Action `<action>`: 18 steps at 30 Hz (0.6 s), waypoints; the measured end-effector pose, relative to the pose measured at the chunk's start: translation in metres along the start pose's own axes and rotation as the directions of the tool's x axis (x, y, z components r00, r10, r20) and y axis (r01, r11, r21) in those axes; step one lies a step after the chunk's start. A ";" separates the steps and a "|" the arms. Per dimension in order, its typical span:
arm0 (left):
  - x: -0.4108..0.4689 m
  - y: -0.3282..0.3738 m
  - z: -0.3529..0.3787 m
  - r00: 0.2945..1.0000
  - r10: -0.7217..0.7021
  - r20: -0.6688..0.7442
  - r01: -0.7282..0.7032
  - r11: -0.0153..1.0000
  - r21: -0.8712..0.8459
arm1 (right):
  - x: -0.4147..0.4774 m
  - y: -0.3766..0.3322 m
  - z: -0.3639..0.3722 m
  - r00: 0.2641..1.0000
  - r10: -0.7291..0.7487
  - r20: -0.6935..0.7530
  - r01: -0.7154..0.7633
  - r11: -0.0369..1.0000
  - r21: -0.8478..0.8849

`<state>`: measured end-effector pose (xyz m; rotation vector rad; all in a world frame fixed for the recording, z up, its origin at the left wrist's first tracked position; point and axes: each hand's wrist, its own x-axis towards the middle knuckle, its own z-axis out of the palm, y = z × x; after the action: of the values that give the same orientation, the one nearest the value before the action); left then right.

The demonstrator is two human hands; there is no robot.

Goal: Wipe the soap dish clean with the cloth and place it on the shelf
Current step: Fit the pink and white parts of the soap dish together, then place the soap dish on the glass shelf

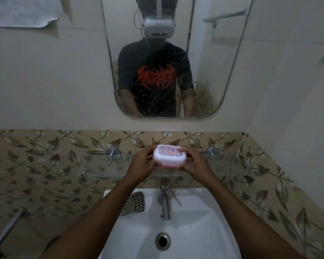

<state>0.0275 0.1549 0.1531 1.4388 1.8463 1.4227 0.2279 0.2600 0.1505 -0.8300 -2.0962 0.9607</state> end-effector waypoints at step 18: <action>-0.033 0.001 -0.020 0.968 0.148 -0.203 -0.075 0.942 0.327 | -0.013 -0.015 0.015 0.985 -0.089 -0.147 0.036 0.945 -0.325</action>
<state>0.0251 0.1167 0.1529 1.6111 2.2526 1.4422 0.2201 0.2365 0.1514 -0.9612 -2.1529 0.5039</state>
